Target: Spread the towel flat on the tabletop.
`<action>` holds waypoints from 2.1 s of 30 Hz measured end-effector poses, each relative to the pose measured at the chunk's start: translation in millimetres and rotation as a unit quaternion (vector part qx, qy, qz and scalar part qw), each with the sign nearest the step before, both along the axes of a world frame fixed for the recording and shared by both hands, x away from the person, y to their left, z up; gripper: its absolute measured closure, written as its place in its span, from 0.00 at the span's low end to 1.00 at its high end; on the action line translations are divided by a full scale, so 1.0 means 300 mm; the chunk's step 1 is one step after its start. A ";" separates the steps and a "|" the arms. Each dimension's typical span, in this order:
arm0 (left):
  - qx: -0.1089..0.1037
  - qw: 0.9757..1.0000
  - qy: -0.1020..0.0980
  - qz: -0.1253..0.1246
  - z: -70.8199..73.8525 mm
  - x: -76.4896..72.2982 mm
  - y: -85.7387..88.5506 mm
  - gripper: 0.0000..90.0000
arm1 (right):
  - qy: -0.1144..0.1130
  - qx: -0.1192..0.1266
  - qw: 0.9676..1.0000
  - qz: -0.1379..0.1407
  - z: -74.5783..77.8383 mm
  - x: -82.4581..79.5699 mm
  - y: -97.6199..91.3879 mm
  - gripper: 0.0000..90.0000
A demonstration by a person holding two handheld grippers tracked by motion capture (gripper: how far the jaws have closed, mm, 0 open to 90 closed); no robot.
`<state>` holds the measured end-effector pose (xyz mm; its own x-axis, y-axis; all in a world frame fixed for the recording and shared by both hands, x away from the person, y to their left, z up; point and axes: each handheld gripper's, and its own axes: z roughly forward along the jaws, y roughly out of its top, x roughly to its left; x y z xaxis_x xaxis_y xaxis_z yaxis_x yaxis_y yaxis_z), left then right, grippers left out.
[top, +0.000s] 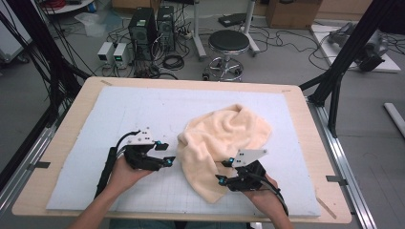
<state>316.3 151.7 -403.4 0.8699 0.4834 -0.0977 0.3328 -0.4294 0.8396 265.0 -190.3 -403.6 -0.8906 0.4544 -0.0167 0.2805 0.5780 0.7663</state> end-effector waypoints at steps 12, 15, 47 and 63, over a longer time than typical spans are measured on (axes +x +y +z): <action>-0.014 0.999 0.021 -0.041 -0.052 0.077 -0.076 0.72 | 0.021 -0.056 0.998 0.023 -0.080 0.025 0.004 0.77; -0.010 0.999 0.027 -0.042 -0.054 0.077 -0.075 0.82 | 0.017 -0.060 0.997 0.034 -0.082 0.027 0.008 0.88; 0.017 0.998 -0.050 -0.039 0.173 -0.254 0.079 0.85 | -0.056 -0.005 0.994 0.090 0.187 -0.057 -0.037 0.95; -0.037 0.997 -0.056 -0.027 0.191 -0.101 0.067 0.68 | -0.040 0.052 0.998 0.013 0.190 -0.082 -0.275 0.82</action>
<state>285.8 171.7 -346.0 0.9021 0.4304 -0.0309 0.2122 -0.3804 0.9002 240.5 -272.7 -346.6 -0.8995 0.4349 -0.0414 0.2027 0.4995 0.8423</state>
